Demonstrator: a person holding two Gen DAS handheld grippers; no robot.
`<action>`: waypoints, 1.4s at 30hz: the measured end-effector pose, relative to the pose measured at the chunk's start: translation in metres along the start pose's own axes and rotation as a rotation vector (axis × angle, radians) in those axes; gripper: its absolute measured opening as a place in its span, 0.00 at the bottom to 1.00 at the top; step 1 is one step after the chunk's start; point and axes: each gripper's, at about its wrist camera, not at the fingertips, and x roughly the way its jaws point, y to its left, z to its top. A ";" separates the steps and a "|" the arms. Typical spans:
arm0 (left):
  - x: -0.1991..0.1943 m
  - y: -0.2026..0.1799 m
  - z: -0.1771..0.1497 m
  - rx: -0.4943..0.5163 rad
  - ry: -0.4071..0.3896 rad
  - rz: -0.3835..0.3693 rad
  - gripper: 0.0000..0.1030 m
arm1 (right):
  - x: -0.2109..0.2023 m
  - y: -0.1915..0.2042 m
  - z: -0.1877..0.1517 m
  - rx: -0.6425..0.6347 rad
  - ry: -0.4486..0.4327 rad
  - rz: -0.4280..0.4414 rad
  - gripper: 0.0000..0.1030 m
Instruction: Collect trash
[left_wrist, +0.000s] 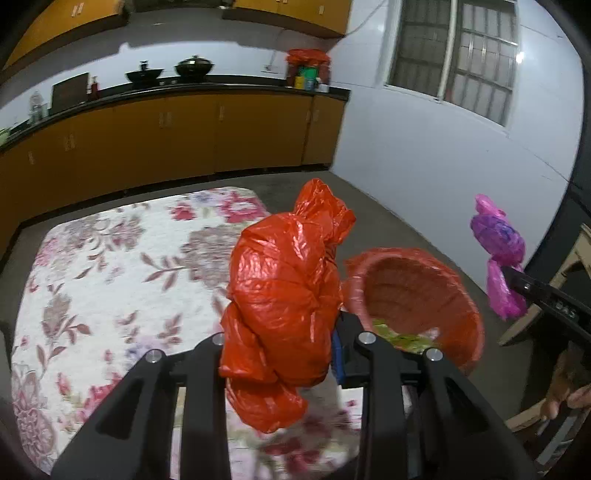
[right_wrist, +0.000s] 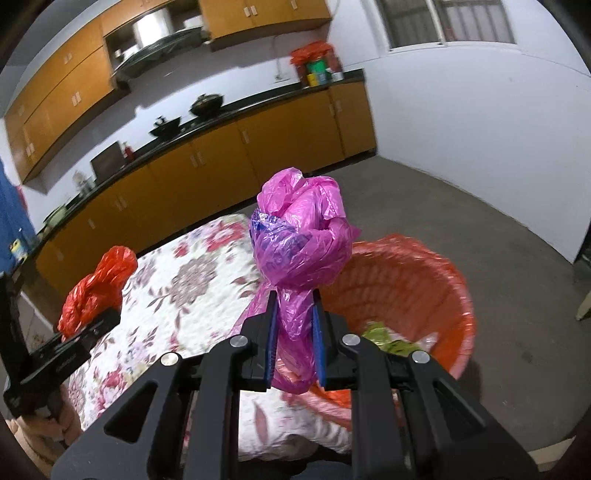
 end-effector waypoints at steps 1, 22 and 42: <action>0.001 -0.005 0.000 0.003 0.002 -0.011 0.29 | -0.001 -0.003 0.000 0.005 -0.004 -0.005 0.17; 0.056 -0.093 0.002 0.055 0.086 -0.175 0.30 | -0.012 -0.048 0.004 0.080 -0.046 -0.052 0.17; 0.125 -0.123 -0.019 0.032 0.237 -0.235 0.44 | -0.003 -0.060 0.003 0.095 -0.014 -0.067 0.44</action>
